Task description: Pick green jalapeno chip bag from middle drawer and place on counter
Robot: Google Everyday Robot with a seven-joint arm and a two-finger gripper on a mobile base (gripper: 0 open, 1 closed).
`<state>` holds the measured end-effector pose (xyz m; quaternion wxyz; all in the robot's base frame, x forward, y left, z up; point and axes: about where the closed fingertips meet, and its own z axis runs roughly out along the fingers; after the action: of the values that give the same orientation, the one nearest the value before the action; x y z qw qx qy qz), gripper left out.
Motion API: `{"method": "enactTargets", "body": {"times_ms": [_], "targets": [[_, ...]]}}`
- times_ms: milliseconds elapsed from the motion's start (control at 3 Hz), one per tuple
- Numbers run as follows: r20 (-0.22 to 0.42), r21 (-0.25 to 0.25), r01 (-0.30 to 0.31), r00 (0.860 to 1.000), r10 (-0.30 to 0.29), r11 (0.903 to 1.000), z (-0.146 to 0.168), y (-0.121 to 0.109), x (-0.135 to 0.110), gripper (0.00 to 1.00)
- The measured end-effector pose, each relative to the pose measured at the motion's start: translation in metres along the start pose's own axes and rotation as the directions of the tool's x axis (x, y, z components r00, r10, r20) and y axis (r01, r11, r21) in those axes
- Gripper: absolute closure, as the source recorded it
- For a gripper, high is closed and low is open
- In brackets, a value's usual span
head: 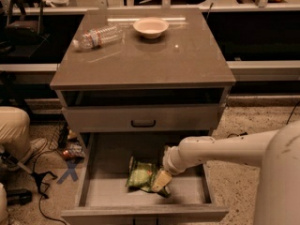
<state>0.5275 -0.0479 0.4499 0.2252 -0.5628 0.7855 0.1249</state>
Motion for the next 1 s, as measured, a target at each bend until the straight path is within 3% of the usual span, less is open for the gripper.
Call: {"method": "enactTargets", "body": {"times_ms": [1000], "targets": [[-0.039, -0.067, -0.042, 0.998, 0.04, 0.9969, 0.052, -0.004, 0.019, 0.0]]}}
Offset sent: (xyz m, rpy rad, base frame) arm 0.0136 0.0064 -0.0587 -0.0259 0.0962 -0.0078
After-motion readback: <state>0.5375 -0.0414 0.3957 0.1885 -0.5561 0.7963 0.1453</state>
